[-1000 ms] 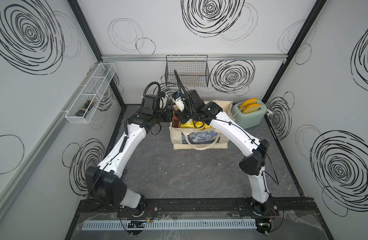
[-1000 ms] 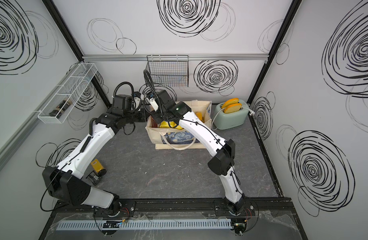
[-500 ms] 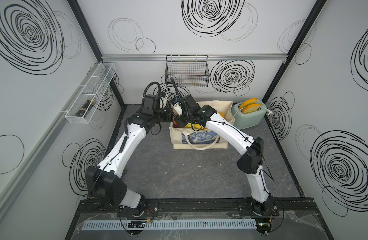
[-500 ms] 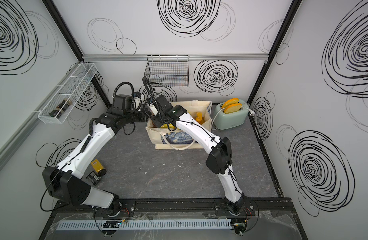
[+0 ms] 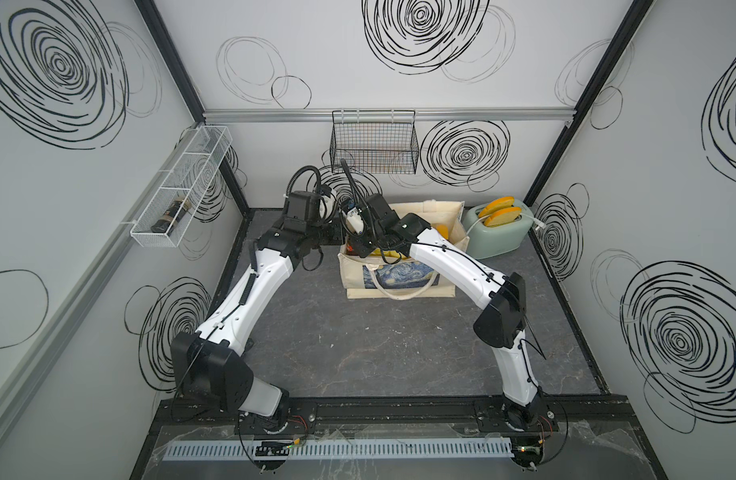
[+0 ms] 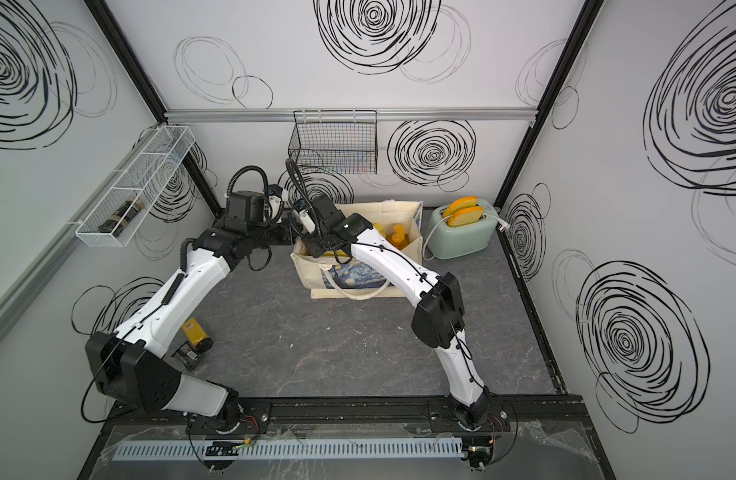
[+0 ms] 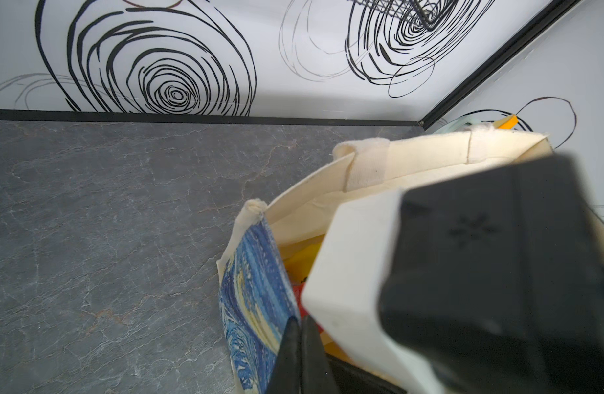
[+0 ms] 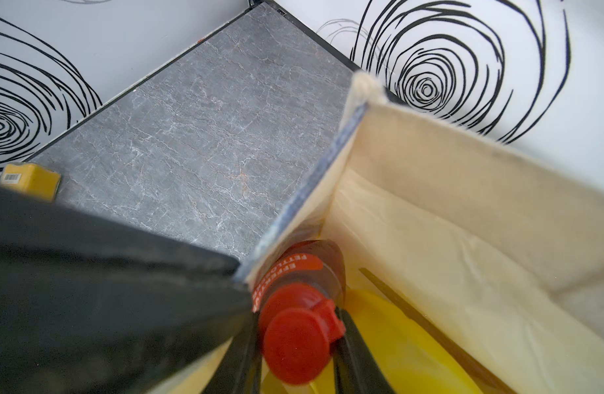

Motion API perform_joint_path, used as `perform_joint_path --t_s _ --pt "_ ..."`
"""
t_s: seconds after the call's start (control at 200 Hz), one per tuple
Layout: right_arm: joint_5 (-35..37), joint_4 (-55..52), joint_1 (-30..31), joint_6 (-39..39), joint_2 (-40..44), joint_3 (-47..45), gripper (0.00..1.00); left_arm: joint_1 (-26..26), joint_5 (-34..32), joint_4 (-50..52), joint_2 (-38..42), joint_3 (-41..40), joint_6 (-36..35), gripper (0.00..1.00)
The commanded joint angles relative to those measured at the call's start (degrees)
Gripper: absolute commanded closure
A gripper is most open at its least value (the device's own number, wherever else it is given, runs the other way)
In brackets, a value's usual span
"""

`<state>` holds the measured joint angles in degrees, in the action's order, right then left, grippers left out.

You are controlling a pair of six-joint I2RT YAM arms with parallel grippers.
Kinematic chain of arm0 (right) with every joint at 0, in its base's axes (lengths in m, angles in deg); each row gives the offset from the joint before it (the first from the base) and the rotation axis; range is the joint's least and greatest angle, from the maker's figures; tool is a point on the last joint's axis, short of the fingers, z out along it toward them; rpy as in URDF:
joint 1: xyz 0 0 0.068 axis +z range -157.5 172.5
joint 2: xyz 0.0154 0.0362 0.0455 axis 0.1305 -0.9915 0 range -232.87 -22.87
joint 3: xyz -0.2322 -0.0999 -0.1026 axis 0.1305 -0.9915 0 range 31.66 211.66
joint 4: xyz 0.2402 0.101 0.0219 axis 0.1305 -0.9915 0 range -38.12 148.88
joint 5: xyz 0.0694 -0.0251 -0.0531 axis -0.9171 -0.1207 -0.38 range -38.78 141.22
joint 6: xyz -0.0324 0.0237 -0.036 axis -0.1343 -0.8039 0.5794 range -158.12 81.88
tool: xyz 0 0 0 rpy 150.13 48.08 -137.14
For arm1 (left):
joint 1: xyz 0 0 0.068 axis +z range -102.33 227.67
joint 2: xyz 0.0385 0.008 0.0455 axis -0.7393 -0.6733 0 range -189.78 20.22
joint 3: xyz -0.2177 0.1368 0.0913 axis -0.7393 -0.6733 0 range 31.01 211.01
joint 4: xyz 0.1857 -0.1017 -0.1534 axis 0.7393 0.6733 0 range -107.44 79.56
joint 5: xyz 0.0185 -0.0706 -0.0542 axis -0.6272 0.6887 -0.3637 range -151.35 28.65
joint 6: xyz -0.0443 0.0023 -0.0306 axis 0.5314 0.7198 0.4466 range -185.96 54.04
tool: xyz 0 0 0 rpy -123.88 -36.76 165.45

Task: Pack dish soap into the shopping bag
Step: Place the bottle of dish soap in the shopping bag.

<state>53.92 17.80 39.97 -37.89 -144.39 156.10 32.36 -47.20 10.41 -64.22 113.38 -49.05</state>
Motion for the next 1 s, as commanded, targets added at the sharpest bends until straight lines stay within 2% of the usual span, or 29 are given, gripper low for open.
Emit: perform_joint_path --t_s 0.0,0.05,0.07,0.13,0.38,0.56,0.786,0.996 --pt "-0.26 1.33 -0.88 -0.03 0.47 -0.37 1.00 0.23 0.99 -5.44 3.10 -0.49 -0.28 1.00" --pt "-0.47 1.49 -0.87 -0.14 0.66 -0.29 1.00 0.27 0.80 -5.44 3.40 -0.79 -0.44 0.97" --pt "-0.59 1.60 -0.88 -0.19 0.81 -0.22 0.99 0.28 0.60 -5.36 3.53 -0.92 -0.41 0.92" --pt "-1.08 1.49 -0.90 -0.23 1.17 0.38 0.95 0.33 0.05 -5.12 3.92 -1.11 -0.56 0.84" --pt "-3.24 1.24 -0.88 -0.76 3.45 3.08 0.69 0.47 -3.15 -2.84 6.55 -2.58 -1.04 0.59" --pt "-5.03 0.63 -0.79 -1.45 5.83 4.23 0.57 0.46 -5.33 -3.08 10.36 -6.38 -1.05 0.54" --pt "-6.03 2.47 -0.70 -2.59 11.16 3.70 0.46 0.47 -5.22 -1.99 11.44 -7.90 -1.15 0.49" --pt "-3.71 2.79 -1.18 -2.36 17.80 1.18 0.41 0.38 -6.00 -1.19 12.17 -8.64 -1.20 0.45"
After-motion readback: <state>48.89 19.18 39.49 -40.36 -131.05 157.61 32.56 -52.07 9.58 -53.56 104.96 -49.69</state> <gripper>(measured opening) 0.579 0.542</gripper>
